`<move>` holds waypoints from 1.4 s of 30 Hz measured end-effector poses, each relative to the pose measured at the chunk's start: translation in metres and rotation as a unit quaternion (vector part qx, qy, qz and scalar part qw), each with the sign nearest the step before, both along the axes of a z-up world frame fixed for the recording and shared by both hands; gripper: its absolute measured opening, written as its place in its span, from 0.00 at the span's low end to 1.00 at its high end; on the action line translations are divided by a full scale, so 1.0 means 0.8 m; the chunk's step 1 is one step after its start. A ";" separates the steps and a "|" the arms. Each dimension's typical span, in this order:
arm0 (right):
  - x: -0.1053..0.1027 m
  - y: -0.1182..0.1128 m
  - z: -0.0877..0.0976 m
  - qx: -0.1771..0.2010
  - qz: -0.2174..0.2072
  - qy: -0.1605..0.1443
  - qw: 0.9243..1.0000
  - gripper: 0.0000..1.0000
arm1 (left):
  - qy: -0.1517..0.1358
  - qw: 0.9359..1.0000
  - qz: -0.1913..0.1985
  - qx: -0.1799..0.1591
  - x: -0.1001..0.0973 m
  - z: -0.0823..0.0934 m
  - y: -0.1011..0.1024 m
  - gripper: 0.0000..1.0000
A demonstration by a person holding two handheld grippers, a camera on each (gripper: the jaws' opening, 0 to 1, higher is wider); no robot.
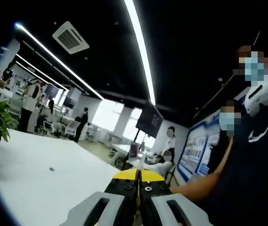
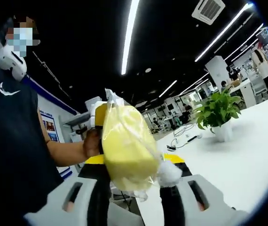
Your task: Compare the silicone blocks by pressing each to a similar depth, holding the contact briefly, and releasing to observe deformation and rebound differences across the visible hardness samples.
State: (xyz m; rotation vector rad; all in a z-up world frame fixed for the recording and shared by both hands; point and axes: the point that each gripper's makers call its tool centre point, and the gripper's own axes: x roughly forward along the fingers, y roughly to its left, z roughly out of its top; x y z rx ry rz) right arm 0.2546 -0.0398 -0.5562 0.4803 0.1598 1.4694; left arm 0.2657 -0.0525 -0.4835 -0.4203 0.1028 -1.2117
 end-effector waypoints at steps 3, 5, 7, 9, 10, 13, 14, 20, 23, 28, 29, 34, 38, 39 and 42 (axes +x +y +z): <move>0.004 -0.002 0.000 -0.011 -0.020 -0.027 0.999 0.26 | 0.002 1.000 0.003 0.004 0.002 -0.003 0.003 0.00; 0.007 -0.005 -0.006 -0.034 -0.024 -0.027 0.999 0.24 | -0.007 0.999 0.012 0.033 0.006 -0.012 0.007 0.00; 0.004 -0.007 -0.011 -0.050 -0.013 -0.016 0.999 0.22 | -0.004 0.999 0.018 0.043 0.008 -0.017 0.009 0.00; 0.007 -0.008 -0.010 -0.060 -0.015 -0.018 0.998 0.20 | -0.002 0.999 0.022 0.042 0.008 -0.017 0.009 0.00; 0.006 -0.008 -0.010 -0.065 -0.013 -0.020 0.998 0.19 | -0.012 0.999 0.026 0.045 0.008 -0.017 0.008 0.00; 0.007 -0.008 -0.007 -0.079 -0.005 -0.017 0.997 0.16 | -0.009 0.999 0.025 0.044 0.008 -0.015 0.010 0.00; 0.007 -0.008 -0.007 -0.085 -0.005 -0.020 0.996 0.15 | -0.011 0.999 0.029 0.043 0.009 -0.015 0.012 0.00; 0.005 -0.009 -0.005 -0.103 0.010 -0.016 0.995 0.11 | -0.010 0.999 0.036 0.036 0.007 -0.013 0.013 0.00; 0.003 -0.010 -0.007 -0.108 0.015 -0.017 0.994 0.10 | -0.015 0.998 0.038 0.039 0.005 -0.013 0.011 0.00; 0.002 -0.011 -0.017 -0.127 0.024 -0.021 0.991 0.09 | 0.002 0.998 0.036 0.054 0.004 -0.022 0.012 0.00; 0.001 -0.011 -0.018 -0.129 0.026 -0.020 0.991 0.09 | 0.000 0.997 0.043 0.058 0.006 -0.024 0.014 0.00; -0.002 -0.007 -0.028 -0.142 0.029 -0.010 0.989 0.08 | -0.004 0.996 0.052 0.071 0.009 -0.035 0.017 0.00; -0.003 -0.007 -0.029 -0.143 0.031 -0.006 0.989 0.08 | -0.007 0.996 0.055 0.074 0.007 -0.035 0.019 0.00; -0.003 -0.007 -0.029 -0.144 0.031 -0.009 0.989 0.08 | -0.007 0.996 0.055 0.075 0.007 -0.036 0.019 0.00; -0.002 -0.009 -0.032 -0.152 0.029 -0.013 0.988 0.08 | -0.015 0.995 0.054 0.083 0.008 -0.039 0.017 0.00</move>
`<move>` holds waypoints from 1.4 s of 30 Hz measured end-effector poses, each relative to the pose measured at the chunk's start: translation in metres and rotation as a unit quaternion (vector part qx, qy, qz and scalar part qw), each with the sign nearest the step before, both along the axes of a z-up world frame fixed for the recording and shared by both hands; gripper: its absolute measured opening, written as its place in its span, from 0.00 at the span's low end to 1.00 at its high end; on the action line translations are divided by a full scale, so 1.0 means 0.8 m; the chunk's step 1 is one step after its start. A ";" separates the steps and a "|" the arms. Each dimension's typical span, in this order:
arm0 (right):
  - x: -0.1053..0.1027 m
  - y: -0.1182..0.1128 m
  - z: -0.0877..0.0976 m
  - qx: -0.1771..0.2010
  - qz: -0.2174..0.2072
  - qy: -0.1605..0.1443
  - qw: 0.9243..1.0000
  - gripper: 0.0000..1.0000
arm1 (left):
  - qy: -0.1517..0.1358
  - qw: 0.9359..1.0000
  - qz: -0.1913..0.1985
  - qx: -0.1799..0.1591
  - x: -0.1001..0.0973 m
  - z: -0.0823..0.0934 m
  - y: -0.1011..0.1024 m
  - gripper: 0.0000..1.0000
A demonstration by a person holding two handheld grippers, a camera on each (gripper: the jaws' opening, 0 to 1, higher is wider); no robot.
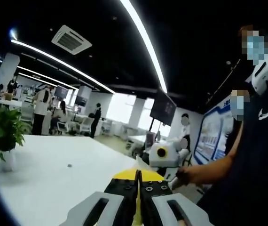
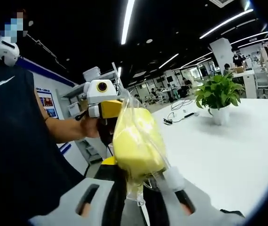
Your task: Compare the silicone blocks by pressing each to a similar depth, holding the contact briefly, and releasing to observe deformation and rebound differences across the visible hardness samples.
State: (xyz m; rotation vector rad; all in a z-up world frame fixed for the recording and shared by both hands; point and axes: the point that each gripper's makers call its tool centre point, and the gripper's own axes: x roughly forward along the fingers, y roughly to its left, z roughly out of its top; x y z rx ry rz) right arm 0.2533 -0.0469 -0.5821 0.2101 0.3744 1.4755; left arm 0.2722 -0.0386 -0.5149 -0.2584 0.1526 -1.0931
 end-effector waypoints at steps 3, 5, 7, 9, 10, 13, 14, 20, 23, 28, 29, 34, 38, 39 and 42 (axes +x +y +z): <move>0.000 -0.002 -0.003 -0.003 -0.001 -0.002 1.000 0.07 | -0.013 1.000 0.004 0.009 0.000 -0.004 -0.003 0.00; 0.000 -0.005 -0.003 -0.003 0.001 -0.002 1.000 0.07 | -0.017 1.000 0.003 0.005 -0.001 -0.002 -0.004 0.00; 0.001 -0.005 -0.001 -0.001 0.000 0.005 1.000 0.06 | -0.055 0.998 0.011 0.017 0.002 0.000 -0.005 0.00; 0.005 -0.005 -0.002 -0.003 -0.003 -0.001 1.000 0.06 | -0.027 1.000 0.009 0.004 0.003 -0.001 -0.005 0.00; 0.005 -0.005 -0.002 -0.003 -0.004 -0.002 1.000 0.05 | -0.019 1.000 0.010 0.000 0.005 -0.001 -0.004 0.00; 0.008 -0.001 0.000 -0.004 -0.006 0.005 1.000 0.04 | -0.018 1.000 0.015 -0.002 0.008 0.000 -0.001 0.00; 0.009 0.000 0.000 -0.005 -0.007 0.004 1.000 0.04 | -0.017 1.000 0.018 -0.001 0.009 -0.001 0.000 0.00; 0.009 0.004 0.002 0.002 -0.008 0.019 1.000 0.05 | -0.036 0.999 0.025 0.005 0.012 0.001 0.002 0.00; 0.009 0.003 -0.001 -0.004 -0.009 0.022 1.000 0.05 | -0.027 0.999 0.024 0.005 0.013 -0.002 0.003 0.00; 0.012 0.001 0.000 -0.003 -0.014 0.025 1.000 0.05 | -0.002 1.000 0.030 -0.008 0.016 -0.002 0.000 0.00; 0.011 0.001 0.001 -0.002 -0.013 0.024 1.000 0.05 | -0.001 1.000 0.028 -0.011 0.015 -0.001 0.000 0.00; 0.010 0.001 0.004 -0.006 -0.014 0.017 1.000 0.06 | -0.044 0.999 0.018 0.012 0.008 0.001 0.000 0.00; 0.008 0.002 -0.002 -0.012 -0.014 0.016 1.000 0.07 | -0.037 0.999 0.028 0.027 0.007 -0.003 0.001 0.00; 0.007 0.002 -0.002 -0.010 -0.014 0.016 1.000 0.07 | -0.030 0.999 0.030 0.024 0.006 -0.003 0.001 0.00; 0.006 0.005 0.003 0.000 -0.011 0.019 1.000 0.08 | -0.012 0.999 0.030 0.008 0.004 0.002 0.004 0.00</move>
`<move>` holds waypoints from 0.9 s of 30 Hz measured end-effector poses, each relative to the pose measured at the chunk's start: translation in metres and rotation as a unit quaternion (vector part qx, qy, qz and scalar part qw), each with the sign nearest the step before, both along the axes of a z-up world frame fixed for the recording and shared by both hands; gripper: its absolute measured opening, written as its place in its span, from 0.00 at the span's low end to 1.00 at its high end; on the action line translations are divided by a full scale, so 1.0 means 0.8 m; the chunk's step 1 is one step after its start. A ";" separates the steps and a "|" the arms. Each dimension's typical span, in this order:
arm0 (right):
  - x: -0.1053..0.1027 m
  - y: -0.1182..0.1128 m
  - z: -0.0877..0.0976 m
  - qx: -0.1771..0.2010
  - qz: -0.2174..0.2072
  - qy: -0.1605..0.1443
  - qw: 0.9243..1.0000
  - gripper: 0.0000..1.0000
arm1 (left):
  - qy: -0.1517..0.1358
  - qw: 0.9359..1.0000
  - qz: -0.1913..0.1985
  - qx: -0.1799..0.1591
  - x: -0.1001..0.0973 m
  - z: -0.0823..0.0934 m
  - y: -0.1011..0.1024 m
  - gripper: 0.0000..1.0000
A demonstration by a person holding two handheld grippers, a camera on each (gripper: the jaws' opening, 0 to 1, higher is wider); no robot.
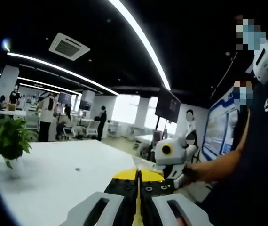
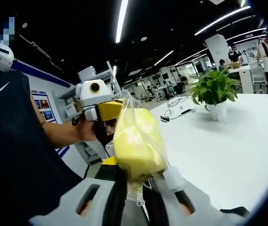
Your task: Compare the silicone blocks by pressing each to a similar depth, holding the contact briefly, and releasing to observe deformation and rebound differences across the visible hardness samples.
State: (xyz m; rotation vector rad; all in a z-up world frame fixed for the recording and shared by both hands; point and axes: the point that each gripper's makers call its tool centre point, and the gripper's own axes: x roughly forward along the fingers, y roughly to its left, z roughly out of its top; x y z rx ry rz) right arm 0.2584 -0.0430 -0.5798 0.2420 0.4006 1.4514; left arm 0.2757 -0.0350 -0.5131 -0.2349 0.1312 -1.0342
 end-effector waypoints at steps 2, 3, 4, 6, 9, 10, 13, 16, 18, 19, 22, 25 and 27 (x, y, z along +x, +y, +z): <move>0.001 0.002 0.004 0.007 -0.001 -0.003 1.000 0.09 | 0.012 1.000 -0.001 -0.024 -0.001 0.007 0.004 0.00; 0.001 0.006 0.009 0.012 0.001 0.002 1.000 0.09 | 0.012 1.000 -0.001 -0.026 0.000 0.008 0.006 0.00; 0.001 0.006 0.009 0.012 0.000 0.001 1.000 0.09 | 0.012 1.000 0.000 -0.027 0.000 0.009 0.007 0.00; 0.003 0.009 0.010 0.012 -0.005 -0.011 1.000 0.09 | 0.016 0.999 0.001 -0.034 0.001 0.010 0.010 0.00; 0.008 0.013 0.010 0.008 -0.014 -0.037 0.999 0.09 | -0.010 1.000 0.012 -0.020 0.002 0.011 0.012 0.00; 0.010 0.015 0.011 0.009 -0.018 -0.036 0.999 0.09 | -0.011 1.000 0.016 -0.022 0.002 0.011 0.013 0.00; 0.010 0.017 0.010 0.006 -0.017 -0.053 0.998 0.10 | 0.005 0.999 0.018 -0.029 0.004 0.011 0.017 0.00; 0.011 0.018 0.009 0.007 -0.019 -0.059 0.998 0.10 | 0.023 0.999 0.016 -0.034 0.004 0.008 0.018 0.00; 0.010 0.016 0.007 0.006 -0.021 -0.072 0.997 0.11 | 0.025 0.999 0.013 -0.027 0.003 0.008 0.016 0.00; 0.009 0.015 0.007 0.008 -0.017 -0.072 0.997 0.11 | 0.026 0.999 0.012 -0.028 0.003 0.008 0.015 0.00; 0.013 0.014 0.010 0.016 -0.030 -0.074 0.997 0.11 | 0.025 0.999 0.009 -0.031 0.002 0.011 0.014 0.00; 0.014 0.016 0.013 0.021 -0.032 -0.069 0.997 0.11 | 0.026 0.999 0.011 -0.034 0.003 0.014 0.014 0.00; 0.014 0.017 0.014 0.024 -0.035 -0.051 0.998 0.11 | 0.023 0.999 0.013 -0.033 0.004 0.016 0.015 0.00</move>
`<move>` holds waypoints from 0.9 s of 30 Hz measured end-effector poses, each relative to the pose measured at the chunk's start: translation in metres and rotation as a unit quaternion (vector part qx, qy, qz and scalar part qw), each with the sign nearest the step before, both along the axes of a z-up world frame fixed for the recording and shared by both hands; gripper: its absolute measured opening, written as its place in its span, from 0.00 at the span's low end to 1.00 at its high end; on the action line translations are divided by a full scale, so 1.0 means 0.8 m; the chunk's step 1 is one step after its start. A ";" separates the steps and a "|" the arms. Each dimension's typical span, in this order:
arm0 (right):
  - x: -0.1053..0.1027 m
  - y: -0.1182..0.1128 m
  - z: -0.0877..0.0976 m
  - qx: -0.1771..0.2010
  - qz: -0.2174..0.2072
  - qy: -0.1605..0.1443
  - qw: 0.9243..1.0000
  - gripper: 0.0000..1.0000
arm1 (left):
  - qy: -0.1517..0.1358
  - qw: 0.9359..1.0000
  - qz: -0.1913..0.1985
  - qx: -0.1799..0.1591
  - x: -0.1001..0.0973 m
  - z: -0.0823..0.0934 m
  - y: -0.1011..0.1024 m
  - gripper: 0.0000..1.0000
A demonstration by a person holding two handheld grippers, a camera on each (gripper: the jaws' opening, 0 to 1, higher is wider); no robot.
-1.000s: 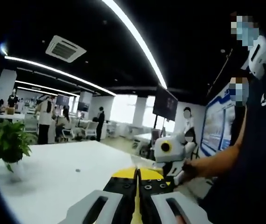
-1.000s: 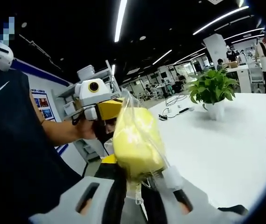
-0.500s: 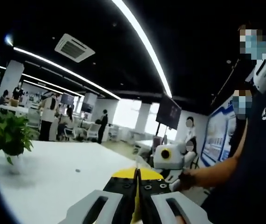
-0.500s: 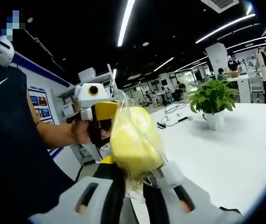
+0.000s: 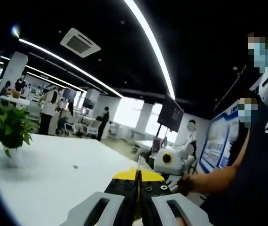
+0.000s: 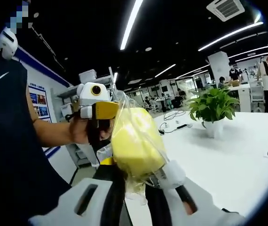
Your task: Compare the silicone blocks by pressing each to a similar depth, holding the contact briefly, and releasing to observe deformation and rebound differences across the visible hardness samples.
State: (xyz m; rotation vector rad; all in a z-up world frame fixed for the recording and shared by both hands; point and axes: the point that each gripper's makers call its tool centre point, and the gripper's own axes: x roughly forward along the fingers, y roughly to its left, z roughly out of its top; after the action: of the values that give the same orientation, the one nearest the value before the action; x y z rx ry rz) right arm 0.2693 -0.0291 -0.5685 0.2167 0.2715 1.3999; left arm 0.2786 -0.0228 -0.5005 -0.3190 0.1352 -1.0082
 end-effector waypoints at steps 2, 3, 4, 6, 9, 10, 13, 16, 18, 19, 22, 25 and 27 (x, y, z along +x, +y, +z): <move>0.002 0.000 0.000 0.000 -0.003 -0.006 1.000 0.11 | -0.003 1.000 0.002 0.003 0.000 0.000 0.001 0.00; 0.002 0.001 0.000 -0.001 -0.003 -0.008 1.000 0.11 | -0.003 1.000 0.002 0.003 0.001 0.000 0.001 0.00; 0.003 0.001 -0.001 -0.002 -0.007 -0.008 1.000 0.10 | 0.001 1.000 0.001 0.003 0.001 -0.001 0.002 0.00; 0.001 0.001 -0.002 -0.004 -0.008 -0.002 1.000 0.09 | -0.003 1.000 0.002 0.006 -0.001 -0.003 0.002 0.00; -0.004 0.003 -0.008 -0.015 -0.001 -0.002 1.000 0.08 | -0.005 1.000 0.002 0.008 -0.002 -0.010 0.005 0.00; -0.004 0.002 -0.009 -0.017 0.002 -0.004 1.000 0.08 | -0.004 1.000 -0.001 0.007 -0.003 -0.012 0.005 0.00; -0.005 0.001 -0.012 -0.022 0.001 0.002 1.000 0.08 | -0.016 1.000 0.000 0.009 -0.003 -0.015 0.004 0.00; -0.005 0.001 -0.013 -0.022 -0.001 0.011 1.000 0.07 | -0.032 0.999 0.013 0.018 0.001 -0.015 0.002 0.00; 0.000 -0.002 -0.015 -0.025 -0.010 0.007 1.000 0.08 | -0.014 1.000 0.019 0.011 0.003 -0.017 0.001 0.00; 0.000 -0.002 -0.015 -0.024 -0.010 0.007 1.000 0.09 | -0.001 1.000 0.015 0.001 0.002 -0.015 0.000 0.00; 0.000 -0.003 -0.012 -0.017 -0.011 0.010 1.000 0.10 | -0.005 1.000 0.011 0.001 0.002 -0.012 0.001 0.00; -0.003 -0.002 -0.010 -0.018 -0.003 0.007 1.000 0.11 | -0.005 1.000 0.007 0.004 0.001 -0.011 0.001 0.00; 0.001 -0.003 -0.008 -0.018 -0.005 -0.013 1.000 0.13 | -0.008 1.000 0.002 0.003 -0.001 -0.009 0.000 0.00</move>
State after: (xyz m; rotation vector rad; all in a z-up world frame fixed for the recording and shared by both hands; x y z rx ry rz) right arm 0.2699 -0.0319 -0.5751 0.1696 0.2728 1.3851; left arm 0.2781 -0.0226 -0.5074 -0.3054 0.1219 -1.0055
